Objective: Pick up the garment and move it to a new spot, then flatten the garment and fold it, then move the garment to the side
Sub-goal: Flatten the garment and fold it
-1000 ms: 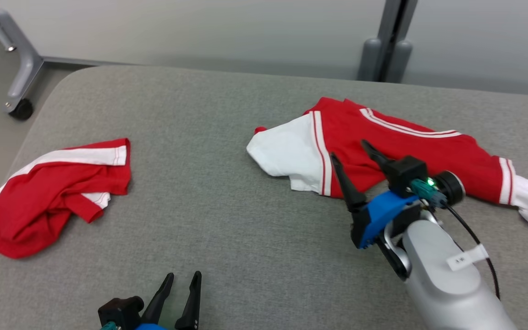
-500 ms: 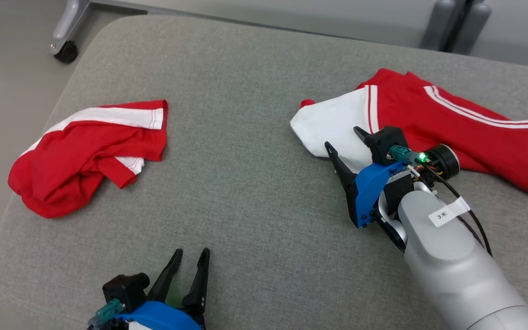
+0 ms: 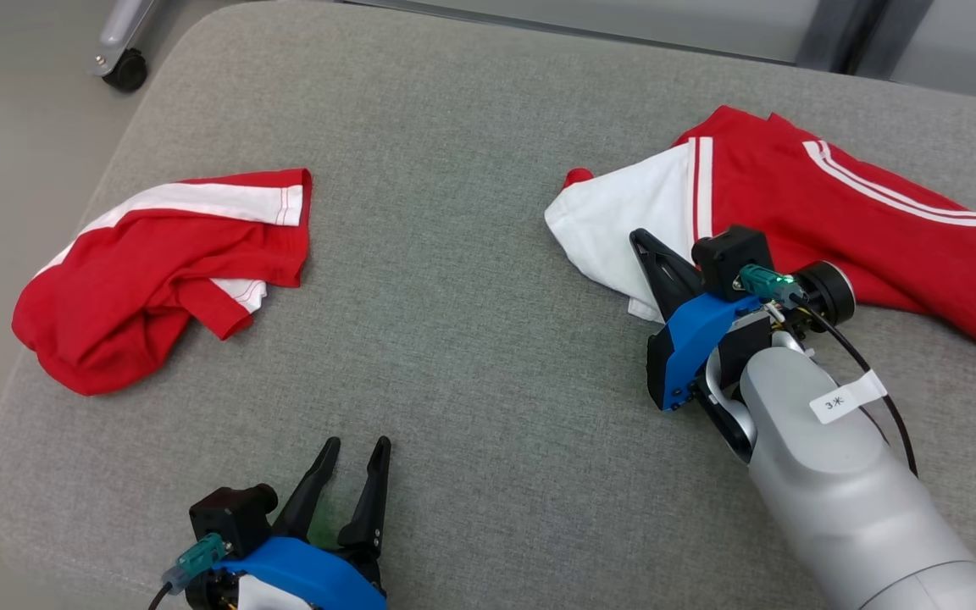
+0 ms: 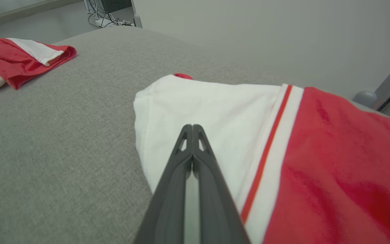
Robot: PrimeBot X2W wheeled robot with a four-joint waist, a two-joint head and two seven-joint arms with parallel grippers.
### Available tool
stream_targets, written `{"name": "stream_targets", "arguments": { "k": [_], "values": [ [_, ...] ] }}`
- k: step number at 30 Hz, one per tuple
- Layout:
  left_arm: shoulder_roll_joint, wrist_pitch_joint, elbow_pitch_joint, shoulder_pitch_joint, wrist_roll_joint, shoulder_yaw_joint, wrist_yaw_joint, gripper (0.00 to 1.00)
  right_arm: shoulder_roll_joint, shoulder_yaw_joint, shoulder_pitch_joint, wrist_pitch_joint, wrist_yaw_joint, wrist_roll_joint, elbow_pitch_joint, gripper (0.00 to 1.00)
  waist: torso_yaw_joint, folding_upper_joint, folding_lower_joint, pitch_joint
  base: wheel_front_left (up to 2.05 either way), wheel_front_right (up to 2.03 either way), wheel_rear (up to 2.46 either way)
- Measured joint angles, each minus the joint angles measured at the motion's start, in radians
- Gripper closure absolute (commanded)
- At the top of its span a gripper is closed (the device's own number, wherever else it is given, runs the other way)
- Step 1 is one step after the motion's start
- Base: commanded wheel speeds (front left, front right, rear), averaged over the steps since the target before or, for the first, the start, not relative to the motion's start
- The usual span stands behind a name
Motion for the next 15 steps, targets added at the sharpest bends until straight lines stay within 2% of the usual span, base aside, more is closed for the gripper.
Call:
{"name": "stream_targets", "arguments": {
  "k": [10,11,12,15],
  "values": [
    [0.008,0.000,0.001,0.012,0.011,0.018,0.000,0.00,0.000,0.003,0.005,-0.050,0.000,0.049,-0.026,1.00,-0.034,0.0000,-0.0001,-0.036,0.00,0.00,0.00],
    [0.008,0.000,0.001,0.017,0.016,0.025,0.000,0.00,0.000,-0.006,0.010,-0.053,0.000,0.050,-0.035,0.54,-0.039,0.0000,-0.0001,-0.043,0.00,0.00,0.00],
    [0.009,0.000,0.000,0.023,0.023,0.030,0.000,0.00,0.000,-0.016,0.018,-0.054,0.000,0.050,-0.048,0.00,-0.044,0.0000,0.0000,-0.052,0.00,0.00,0.00],
    [0.011,0.000,-0.007,0.043,0.057,0.066,0.000,0.00,0.000,-0.068,0.090,-0.056,0.000,0.053,-0.156,0.00,-0.066,0.0000,0.0000,-0.083,0.00,0.00,0.00]
  ]
}}
